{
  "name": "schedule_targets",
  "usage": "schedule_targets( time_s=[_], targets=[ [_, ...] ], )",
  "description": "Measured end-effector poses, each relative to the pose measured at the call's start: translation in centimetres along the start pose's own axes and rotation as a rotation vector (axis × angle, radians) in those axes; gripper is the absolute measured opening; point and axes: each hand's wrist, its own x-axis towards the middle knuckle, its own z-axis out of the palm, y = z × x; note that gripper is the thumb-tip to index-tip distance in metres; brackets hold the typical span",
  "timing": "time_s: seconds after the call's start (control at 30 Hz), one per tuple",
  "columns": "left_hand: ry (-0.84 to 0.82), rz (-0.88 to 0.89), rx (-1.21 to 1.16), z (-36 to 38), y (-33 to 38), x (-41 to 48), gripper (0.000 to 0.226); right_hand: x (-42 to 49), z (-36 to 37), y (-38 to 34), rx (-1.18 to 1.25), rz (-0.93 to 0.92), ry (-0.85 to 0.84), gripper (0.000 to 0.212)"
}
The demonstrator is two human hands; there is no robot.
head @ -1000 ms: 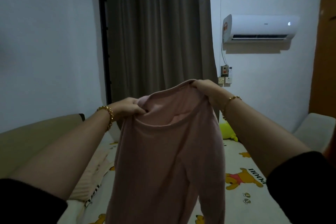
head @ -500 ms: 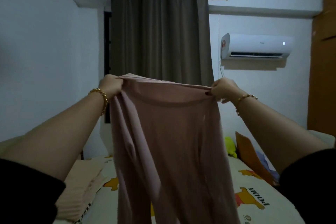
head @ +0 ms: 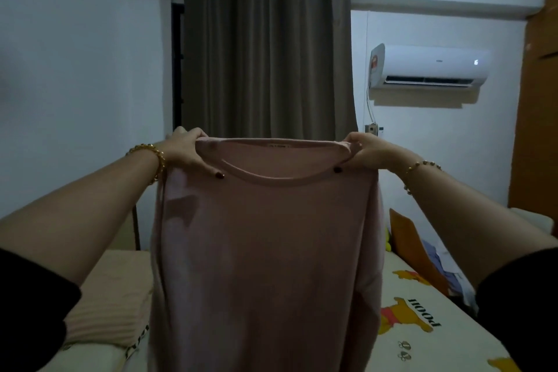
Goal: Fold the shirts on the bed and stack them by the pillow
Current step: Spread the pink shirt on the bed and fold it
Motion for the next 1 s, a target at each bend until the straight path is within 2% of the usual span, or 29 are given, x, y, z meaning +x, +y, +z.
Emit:
schedule_targets(
  time_s=[0.07, 0.17, 0.23, 0.3, 0.37, 0.4, 0.5, 0.57, 0.63, 0.77, 0.8, 0.9, 0.93, 1.0],
  targets=[
    [0.153, 0.055, 0.179, 0.5, -0.4, 0.0, 0.079, 0.3, 0.5, -0.1, -0.134, -0.062, 0.226, 0.028],
    [0.45, 0.112, 0.208, 0.7, -0.2, 0.0, 0.042, 0.3, 1.1, -1.0, -0.13, -0.141, 0.611, 0.011],
    [0.537, 0.104, 0.189, 0.5, -0.2, -0.1, 0.025, 0.1, 1.2, -1.5, -0.162, -0.053, 0.686, 0.015],
    [0.518, 0.059, 0.149, 0.3, -0.3, -0.3, 0.019, -0.1, 1.3, -1.8, -0.136, 0.126, 0.562, 0.033],
    [0.449, 0.007, 0.123, 0.4, -0.4, -0.5, 0.022, -0.6, 1.6, -2.0, -0.013, 0.264, 0.334, 0.053],
    [0.408, -0.015, 0.112, 0.6, -0.5, -0.6, 0.025, -0.8, 1.8, -2.1, 0.073, 0.293, 0.211, 0.055],
    [0.262, -0.08, 0.03, 1.6, -0.6, -0.8, 0.046, -2.3, 2.2, -2.9, 0.315, 0.364, -0.134, 0.032],
    [0.161, -0.139, -0.004, 2.3, -0.6, -1.0, 0.059, -2.6, 2.7, -3.2, 0.461, 0.391, -0.262, 0.019],
    [0.094, -0.164, -0.13, 3.1, 0.2, -1.3, 0.059, -2.1, 3.3, -3.5, 0.661, 0.385, -0.293, 0.014],
    [-0.158, -0.169, -0.663, 4.0, 2.9, -2.4, 0.029, -0.9, 4.7, -5.0, 1.035, 0.27, -0.315, 0.031],
    [-0.269, -0.162, -0.713, 4.1, 3.4, -2.7, 0.032, -0.8, 5.0, -5.6, 1.088, 0.235, -0.317, 0.031],
    [-0.549, -0.051, -0.701, 4.9, 4.3, -2.7, 0.068, -0.3, 5.9, -7.1, 1.204, 0.094, -0.298, 0.023],
    [-0.588, -0.027, -0.708, 5.3, 4.7, -2.7, 0.07, -0.3, 6.2, -7.6, 1.244, 0.032, -0.305, 0.023],
    [-0.572, -0.04, -0.719, 6.2, 6.0, -3.1, 0.06, -0.3, 6.7, -8.4, 1.291, -0.063, -0.345, 0.027]
  ],
)
